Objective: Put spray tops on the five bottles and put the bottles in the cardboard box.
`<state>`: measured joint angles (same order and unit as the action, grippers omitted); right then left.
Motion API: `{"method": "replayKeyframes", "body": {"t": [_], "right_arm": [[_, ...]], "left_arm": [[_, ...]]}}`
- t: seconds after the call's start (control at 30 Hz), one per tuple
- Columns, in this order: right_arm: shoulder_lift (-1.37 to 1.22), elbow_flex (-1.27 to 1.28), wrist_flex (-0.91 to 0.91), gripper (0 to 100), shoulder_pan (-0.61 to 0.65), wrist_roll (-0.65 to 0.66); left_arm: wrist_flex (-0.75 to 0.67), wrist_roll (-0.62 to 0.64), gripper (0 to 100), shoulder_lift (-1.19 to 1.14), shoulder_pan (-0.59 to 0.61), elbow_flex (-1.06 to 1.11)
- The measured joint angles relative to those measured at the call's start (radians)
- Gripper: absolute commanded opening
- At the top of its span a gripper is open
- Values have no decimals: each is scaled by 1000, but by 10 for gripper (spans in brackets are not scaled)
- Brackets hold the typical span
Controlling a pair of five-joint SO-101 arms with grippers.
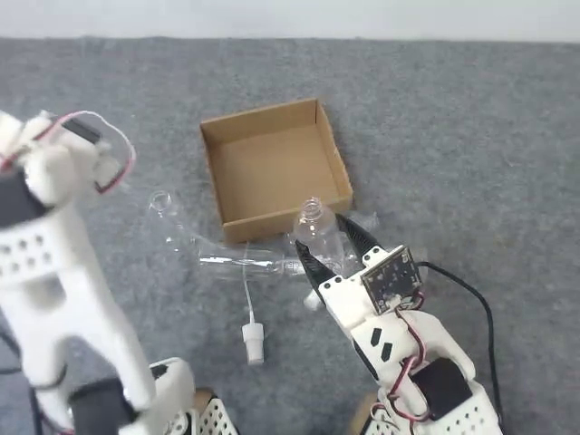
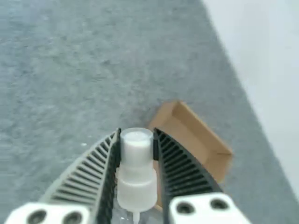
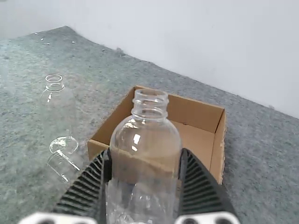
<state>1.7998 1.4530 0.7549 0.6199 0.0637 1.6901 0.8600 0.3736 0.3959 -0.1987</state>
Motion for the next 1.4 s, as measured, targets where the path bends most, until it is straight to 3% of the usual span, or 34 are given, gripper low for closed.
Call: {"method": "replayKeyframes", "body": {"t": [0.23, 0.6, 0.9, 1.4], "right_arm": [[0, 0, 0, 7, 0, 0], [0, 0, 0, 7, 0, 0], [0, 123, -158, 7, 0, 57], [0, 146, -216, 7, 3, 94]], "left_arm": [[-71, 55, 10, 181, -123, -2], [-160, 58, 10, 203, -230, -2], [-298, 60, 10, 203, -315, -2], [-308, 60, 10, 203, -479, -2]]}}
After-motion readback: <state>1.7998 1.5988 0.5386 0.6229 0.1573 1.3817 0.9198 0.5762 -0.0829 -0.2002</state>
